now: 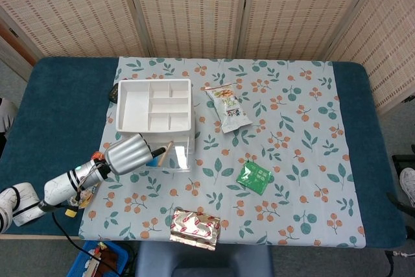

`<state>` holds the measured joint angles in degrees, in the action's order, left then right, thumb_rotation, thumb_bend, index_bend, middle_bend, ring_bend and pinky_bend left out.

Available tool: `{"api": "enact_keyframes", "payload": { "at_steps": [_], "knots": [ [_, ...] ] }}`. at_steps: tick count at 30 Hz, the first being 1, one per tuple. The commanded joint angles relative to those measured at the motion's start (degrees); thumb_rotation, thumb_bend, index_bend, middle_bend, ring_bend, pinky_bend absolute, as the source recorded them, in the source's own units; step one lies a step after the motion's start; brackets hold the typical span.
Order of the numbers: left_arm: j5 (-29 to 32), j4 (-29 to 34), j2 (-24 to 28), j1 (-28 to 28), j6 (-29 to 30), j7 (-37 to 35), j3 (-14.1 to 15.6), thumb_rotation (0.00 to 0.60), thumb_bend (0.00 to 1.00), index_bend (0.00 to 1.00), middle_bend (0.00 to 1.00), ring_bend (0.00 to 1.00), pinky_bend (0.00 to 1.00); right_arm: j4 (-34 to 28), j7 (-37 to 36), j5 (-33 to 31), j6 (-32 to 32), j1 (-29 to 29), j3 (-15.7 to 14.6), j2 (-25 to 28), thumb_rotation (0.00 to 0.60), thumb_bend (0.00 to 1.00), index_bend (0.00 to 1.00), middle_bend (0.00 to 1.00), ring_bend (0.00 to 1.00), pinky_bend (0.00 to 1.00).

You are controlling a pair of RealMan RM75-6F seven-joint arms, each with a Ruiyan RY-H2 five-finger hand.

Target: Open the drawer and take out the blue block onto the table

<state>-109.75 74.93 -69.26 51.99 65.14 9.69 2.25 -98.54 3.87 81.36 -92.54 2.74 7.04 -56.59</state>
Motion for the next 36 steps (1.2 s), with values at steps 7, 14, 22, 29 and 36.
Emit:
{"api": "enact_keyframes", "payload": {
  "at_steps": [7, 14, 22, 29, 36],
  "knots": [
    [-0.6, -0.3, -0.6, 0.7, -0.8, -0.9, 0.5, 0.600, 0.00, 0.30, 0.86, 0.92, 1.00, -0.3, 0.2, -0.1, -0.3, 0.3, -0.1, 0.0, 0.600, 0.09, 0.00, 0.08, 0.03, 0.13],
    [-0.6, -0.6, -0.9, 1.3, -1.9, -1.1, 0.7, 0.600, 0.00, 0.35, 0.86, 0.92, 1.00, -0.4, 0.4, 0.0, -0.4, 0.3, 0.0, 0.1, 0.600, 0.09, 0.00, 0.08, 0.03, 0.13],
    [-0.7, -0.4, -0.9, 1.8, -2.3, -1.2, 0.8, 0.600, 0.00, 0.39, 0.86, 0.92, 1.00, -0.2, 0.1, -0.2, -0.4, 0.3, 0.0, 0.0, 0.600, 0.09, 0.00, 0.08, 0.03, 0.13],
    [-0.9, -0.2, -1.1, 2.4, -3.0, -1.1, 1.0, 0.600, 0.00, 0.41, 0.86, 0.92, 1.00, 0.1, -0.1, -0.3, -0.5, 0.4, 0.0, 0.0, 0.600, 0.09, 0.00, 0.08, 0.03, 0.13],
    [-0.8, -0.3, -1.4, 3.1, -3.7, -1.2, 1.0, 0.600, 0.00, 0.42, 0.86, 0.92, 1.00, 0.4, -0.5, -0.5, -0.6, 0.6, 0.1, -0.1, 0.600, 0.09, 0.00, 0.08, 0.03, 0.13]
  ]
}}
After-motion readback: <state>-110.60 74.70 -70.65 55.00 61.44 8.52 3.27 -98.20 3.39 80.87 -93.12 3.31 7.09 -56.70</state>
